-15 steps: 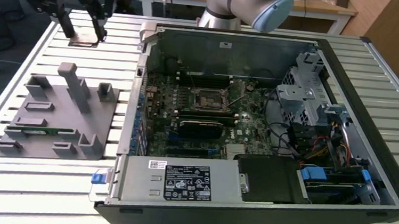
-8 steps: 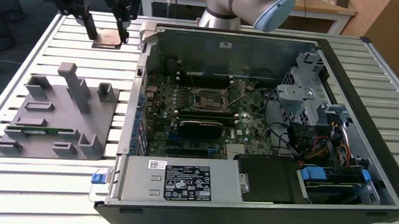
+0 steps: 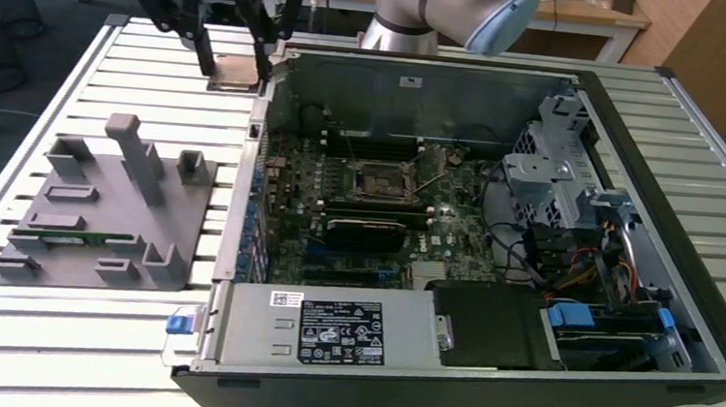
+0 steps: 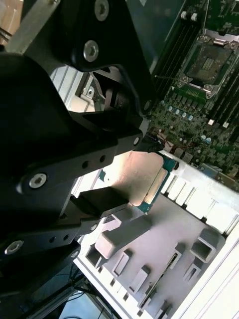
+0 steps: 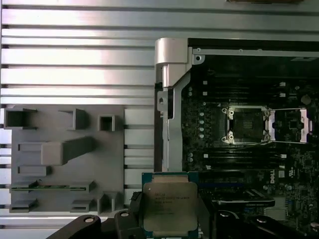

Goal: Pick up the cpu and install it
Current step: 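Pick up the cpu and move it towards the insertion slot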

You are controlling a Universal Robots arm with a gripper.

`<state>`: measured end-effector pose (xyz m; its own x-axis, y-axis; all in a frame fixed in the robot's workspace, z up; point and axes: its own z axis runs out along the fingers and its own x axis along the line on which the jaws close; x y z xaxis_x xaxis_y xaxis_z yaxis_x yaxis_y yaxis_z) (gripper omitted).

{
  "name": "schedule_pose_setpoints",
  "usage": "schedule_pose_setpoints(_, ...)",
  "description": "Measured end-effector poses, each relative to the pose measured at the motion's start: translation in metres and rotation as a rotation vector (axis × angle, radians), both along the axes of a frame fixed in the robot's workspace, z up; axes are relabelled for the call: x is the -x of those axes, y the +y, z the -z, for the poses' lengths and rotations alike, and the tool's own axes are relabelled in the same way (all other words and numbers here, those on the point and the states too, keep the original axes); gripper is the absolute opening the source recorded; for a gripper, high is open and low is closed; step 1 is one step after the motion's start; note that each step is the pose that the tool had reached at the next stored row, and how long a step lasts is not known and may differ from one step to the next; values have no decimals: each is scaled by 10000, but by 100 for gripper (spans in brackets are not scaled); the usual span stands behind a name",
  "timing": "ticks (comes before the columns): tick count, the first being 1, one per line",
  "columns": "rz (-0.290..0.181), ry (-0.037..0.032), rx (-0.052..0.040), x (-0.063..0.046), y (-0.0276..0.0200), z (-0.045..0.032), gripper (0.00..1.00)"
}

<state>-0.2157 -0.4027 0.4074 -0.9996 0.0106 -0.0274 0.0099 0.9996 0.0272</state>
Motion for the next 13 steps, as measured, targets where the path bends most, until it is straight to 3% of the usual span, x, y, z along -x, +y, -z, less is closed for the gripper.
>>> schedule_pose_setpoints(13,0,0,0,-586,13,24,53)
